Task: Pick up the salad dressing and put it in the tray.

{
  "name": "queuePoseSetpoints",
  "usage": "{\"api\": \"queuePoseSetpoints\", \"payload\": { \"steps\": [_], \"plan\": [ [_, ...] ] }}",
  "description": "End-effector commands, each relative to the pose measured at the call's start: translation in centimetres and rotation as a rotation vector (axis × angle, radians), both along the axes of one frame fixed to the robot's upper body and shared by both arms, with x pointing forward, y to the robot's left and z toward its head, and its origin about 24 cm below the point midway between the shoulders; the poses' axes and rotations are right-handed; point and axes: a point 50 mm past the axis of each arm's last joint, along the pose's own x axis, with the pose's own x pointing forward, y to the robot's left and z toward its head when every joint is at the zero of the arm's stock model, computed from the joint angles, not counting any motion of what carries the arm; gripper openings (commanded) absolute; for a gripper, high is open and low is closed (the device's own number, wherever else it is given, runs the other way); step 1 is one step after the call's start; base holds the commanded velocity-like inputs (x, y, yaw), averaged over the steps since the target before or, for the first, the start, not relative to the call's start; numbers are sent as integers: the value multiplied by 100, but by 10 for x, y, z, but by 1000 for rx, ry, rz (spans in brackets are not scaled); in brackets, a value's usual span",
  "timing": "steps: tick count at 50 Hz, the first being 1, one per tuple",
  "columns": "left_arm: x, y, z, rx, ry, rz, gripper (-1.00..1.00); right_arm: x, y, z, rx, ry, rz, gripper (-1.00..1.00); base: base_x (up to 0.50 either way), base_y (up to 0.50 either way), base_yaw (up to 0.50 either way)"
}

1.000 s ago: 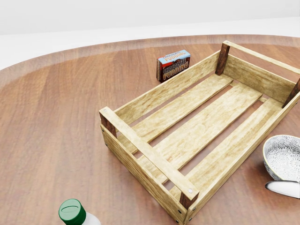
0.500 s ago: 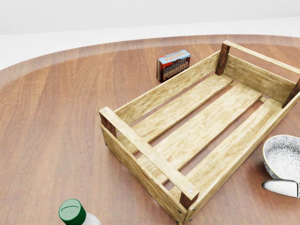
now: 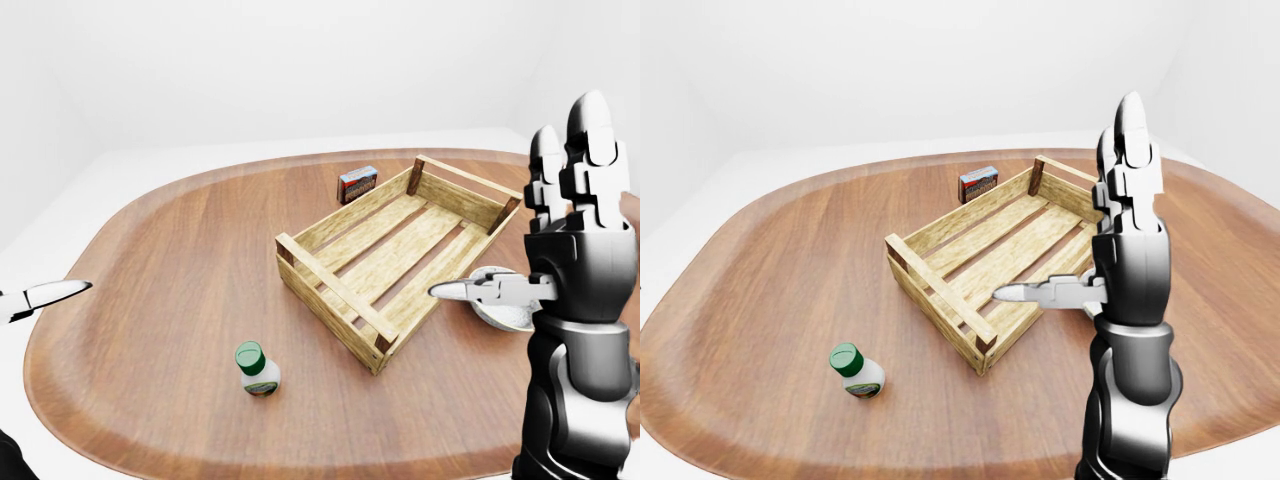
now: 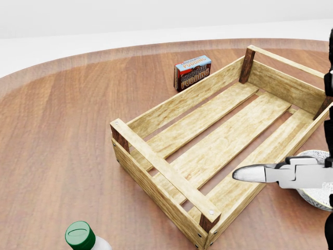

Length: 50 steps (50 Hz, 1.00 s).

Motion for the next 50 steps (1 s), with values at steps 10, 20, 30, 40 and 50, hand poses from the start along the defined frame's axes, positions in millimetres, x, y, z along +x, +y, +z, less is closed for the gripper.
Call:
{"api": "queuePoseSetpoints", "payload": {
  "steps": [10, 20, 30, 40, 50],
  "plan": [
    [0, -1, 0, 0, -4, -2, 100, 21, 52, 10, -91, -26, 186, 100, 0, 0, 0],
    [0, 0, 0, -4, -2, -4, 100, 28, 73, 8, -121, -3, 260, 100, 0, 0, 0],
    [2, 0, -2, -8, 8, -4, 100, 32, 99, 1, -157, 38, 352, 100, 0, 0, 0],
    [3, 1, -3, -13, 14, -3, 100, 24, 123, 1, -283, 38, 427, 100, 0, 0, 0],
    [4, 1, -5, -16, 21, -5, 100, 20, 139, -8, -445, 88, 441, 100, 0, 0, 0]
  ]
}}
